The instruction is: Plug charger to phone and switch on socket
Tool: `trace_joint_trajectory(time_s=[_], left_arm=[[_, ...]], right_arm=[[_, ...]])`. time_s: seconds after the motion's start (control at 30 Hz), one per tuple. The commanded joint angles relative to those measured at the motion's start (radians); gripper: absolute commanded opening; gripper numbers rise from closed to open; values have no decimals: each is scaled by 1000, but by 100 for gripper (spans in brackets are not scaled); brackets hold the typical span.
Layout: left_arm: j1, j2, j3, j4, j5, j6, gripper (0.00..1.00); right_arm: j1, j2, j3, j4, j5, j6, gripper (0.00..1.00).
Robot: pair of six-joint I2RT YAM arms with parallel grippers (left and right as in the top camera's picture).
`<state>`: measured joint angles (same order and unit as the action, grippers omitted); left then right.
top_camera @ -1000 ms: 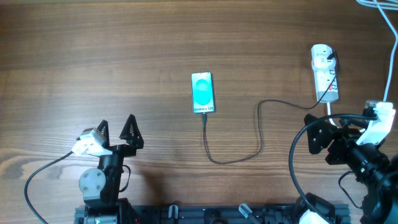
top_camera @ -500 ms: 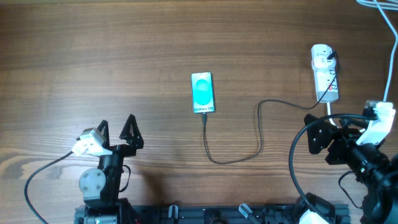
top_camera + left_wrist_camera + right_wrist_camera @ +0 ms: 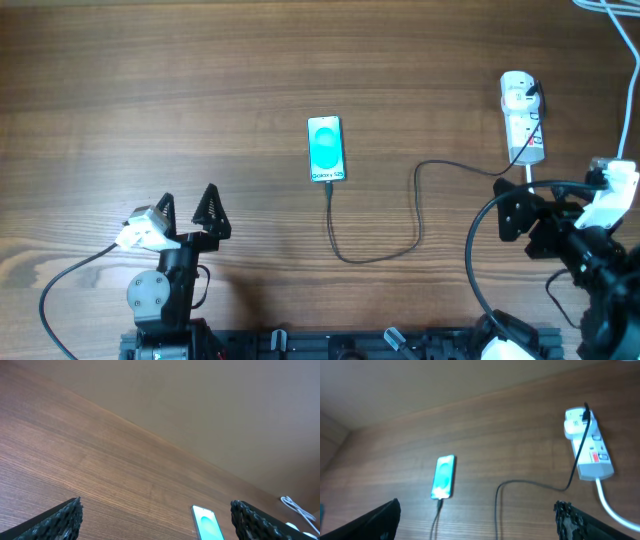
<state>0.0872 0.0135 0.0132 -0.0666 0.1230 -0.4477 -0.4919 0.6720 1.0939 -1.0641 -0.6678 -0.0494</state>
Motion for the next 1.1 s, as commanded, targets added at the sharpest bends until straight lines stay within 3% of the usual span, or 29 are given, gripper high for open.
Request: trace_joint_trajectory(time_s=[0.0,0.27,0.47,0.63,0.8,1.07], left_arm=[[10,-11,-8,-1,-13,-2,100],[10,-11,-8,-1,-13,-2,100],[10,-11,-8,-1,-13,-2,100],[10,-11,-8,-1,-13,-2,100],[10,-11,-8,-1,-13,-2,100],[10,-11,-8,-1,-13,-2,100]], right_arm=[[89,-64,-175,161,20,11,100],[314,-283,-599,686,20,34,100],[372,-437,-810,949,20,34,100],[374,-539,-925,1041,28,36,100],[374,-622,-999,1064,140,164,100],[375,-669,-1090,1101,205,226,100]])
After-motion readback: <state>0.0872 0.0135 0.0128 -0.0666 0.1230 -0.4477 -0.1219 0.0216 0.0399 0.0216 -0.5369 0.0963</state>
